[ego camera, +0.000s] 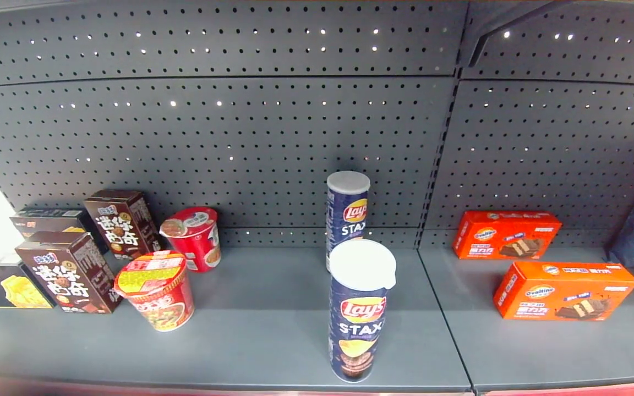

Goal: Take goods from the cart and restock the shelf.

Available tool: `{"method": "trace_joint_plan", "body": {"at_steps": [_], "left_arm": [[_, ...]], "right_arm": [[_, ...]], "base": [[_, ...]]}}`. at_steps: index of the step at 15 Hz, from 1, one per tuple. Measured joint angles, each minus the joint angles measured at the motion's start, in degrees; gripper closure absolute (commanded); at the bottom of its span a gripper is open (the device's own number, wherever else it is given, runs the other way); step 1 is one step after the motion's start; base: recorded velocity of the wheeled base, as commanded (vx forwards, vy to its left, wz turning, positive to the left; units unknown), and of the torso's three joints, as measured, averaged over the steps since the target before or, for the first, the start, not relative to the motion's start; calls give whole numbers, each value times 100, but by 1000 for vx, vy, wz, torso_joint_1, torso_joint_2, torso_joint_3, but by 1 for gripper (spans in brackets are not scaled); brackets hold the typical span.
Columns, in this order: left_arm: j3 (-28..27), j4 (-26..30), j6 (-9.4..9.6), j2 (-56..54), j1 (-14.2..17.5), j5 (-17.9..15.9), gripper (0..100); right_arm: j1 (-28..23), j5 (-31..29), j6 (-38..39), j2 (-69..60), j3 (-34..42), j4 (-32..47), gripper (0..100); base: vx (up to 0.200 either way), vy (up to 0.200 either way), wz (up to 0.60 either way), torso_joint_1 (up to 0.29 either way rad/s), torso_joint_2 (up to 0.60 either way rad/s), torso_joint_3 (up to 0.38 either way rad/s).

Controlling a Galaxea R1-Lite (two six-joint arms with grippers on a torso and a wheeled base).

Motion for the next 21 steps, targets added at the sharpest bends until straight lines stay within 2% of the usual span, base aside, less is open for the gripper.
{"method": "trace_joint_plan", "body": {"at_steps": [2, 4, 5, 7, 9, 11, 12, 13, 14, 15, 19, 20, 21], "left_arm": [[22, 419, 9, -613, 6, 167, 0], [212, 560, -37, -990, 12, 282, 0], [317, 523, -216, -1086, 20, 252, 0], [375, 541, -391, -1200, 39, -79, 0], [386, 536, -430, -1252, 48, -296, 0], [402, 495, -479, -1274, 48, -1208, 0], [411, 484, -583, -1279, 48, -1418, 0], [428, 413, -827, -1280, 48, -1484, 0], [452, 207, -1170, -1280, 48, -1510, 0], [485, 123, -1354, -1282, 48, -1519, 0], [510, 167, -1431, -1302, 95, -1407, 0], [512, 176, -1519, -1370, 169, -1308, 0], [512, 178, -1627, -1479, 249, -1019, 0]], "right_arm": [[-17, 90, -6, -1059, -11, 1023, 0], [-61, 205, -17, -1976, -15, 1853, 0], [-80, 252, -38, -2244, -4, 1888, 0], [-91, 194, -33, -2559, 11, 1904, 0], [-96, 187, -20, -2701, 18, 1902, 0], [-94, 257, -30, -2758, 18, 1932, 0], [-94, 350, -20, -2773, 11, 1940, 0], [-94, 716, 0, -2781, 9, 1932, 0], [-94, 1282, 38, -2786, 9, 1918, 0], [-94, 1507, 85, -2789, 9, 1910, 0], [-101, 918, 88, -2792, -30, 2080, 0], [-101, 371, 85, -2792, -33, 2082, 0], [-101, -285, 88, -2792, -33, 2047, 0]], "base": [[0, 0, 0, 0, 0, 0], [0, 0, 0, 0, 0, 0], [0, 0, 0, 0, 0, 0], [0, 0, 0, 0, 0, 0], [0, 0, 0, 0, 0, 0], [0, 0, 0, 0, 0, 0], [0, 0, 0, 0, 0, 0], [0, 0, 0, 0, 0, 0], [0, 0, 0, 0, 0, 0], [0, 0, 0, 0, 0, 0], [0, 0, 0, 0, 0, 0], [0, 0, 0, 0, 0, 0], [0, 0, 0, 0, 0, 0]]}}
